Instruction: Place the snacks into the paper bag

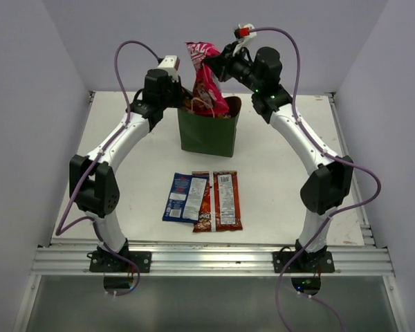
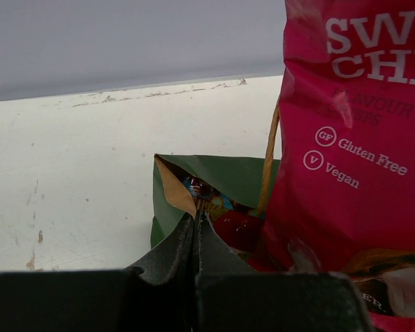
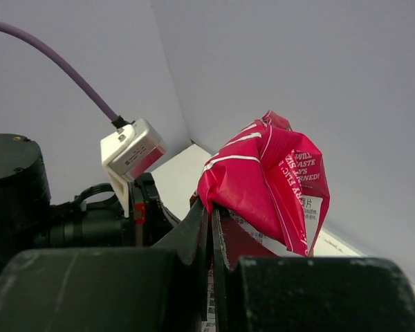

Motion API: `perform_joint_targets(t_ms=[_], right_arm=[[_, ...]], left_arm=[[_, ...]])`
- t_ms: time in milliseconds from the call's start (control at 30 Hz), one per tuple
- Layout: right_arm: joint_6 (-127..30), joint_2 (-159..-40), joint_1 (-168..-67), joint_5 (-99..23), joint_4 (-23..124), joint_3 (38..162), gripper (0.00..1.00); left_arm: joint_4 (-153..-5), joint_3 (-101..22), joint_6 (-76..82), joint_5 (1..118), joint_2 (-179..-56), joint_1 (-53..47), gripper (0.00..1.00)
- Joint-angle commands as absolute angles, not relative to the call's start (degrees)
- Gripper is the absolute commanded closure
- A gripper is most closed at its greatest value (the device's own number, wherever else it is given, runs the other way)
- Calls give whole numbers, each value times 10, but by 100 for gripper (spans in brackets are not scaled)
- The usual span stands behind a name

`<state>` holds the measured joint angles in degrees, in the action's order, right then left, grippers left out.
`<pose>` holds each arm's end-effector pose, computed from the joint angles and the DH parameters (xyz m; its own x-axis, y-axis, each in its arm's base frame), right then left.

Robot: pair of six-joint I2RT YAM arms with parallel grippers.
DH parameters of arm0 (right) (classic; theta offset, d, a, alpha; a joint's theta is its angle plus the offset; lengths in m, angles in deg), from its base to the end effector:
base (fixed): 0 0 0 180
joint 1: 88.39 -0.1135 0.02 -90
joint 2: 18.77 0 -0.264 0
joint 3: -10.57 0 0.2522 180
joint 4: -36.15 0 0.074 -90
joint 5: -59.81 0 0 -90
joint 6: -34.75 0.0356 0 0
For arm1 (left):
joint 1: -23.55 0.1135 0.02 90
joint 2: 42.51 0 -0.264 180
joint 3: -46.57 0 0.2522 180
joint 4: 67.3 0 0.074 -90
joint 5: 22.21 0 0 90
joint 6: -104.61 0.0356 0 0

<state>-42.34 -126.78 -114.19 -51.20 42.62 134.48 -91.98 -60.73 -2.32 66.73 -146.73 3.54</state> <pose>0.3996 0.2073 0.4512 -0.0181 0.2229 -0.9747 -0.7394 0.6532 0.1631 0.4119 -0.1507 0.3426 -0.4352 -0.1514 -0.8875 0.2420 0.9298 -0.2773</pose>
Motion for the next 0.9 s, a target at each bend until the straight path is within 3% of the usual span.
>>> perform_joint_targets(t_ms=[0,333,533,867], right_arm=[[-412,-1206,-1141,-543,373,1334,100],[-386,-1158,-1143,-566,340,1267,100],[-400,-1192,-1143,-565,345,1258,100],[-439,-1322,-1142,-572,406,1384,100]], left_arm=[[-971,-611,-24,659,-1492,31,100],[-971,-611,-26,654,-1492,31,100],[-971,-608,-27,653,-1488,31,100],[-977,-610,-20,665,-1489,31,100]])
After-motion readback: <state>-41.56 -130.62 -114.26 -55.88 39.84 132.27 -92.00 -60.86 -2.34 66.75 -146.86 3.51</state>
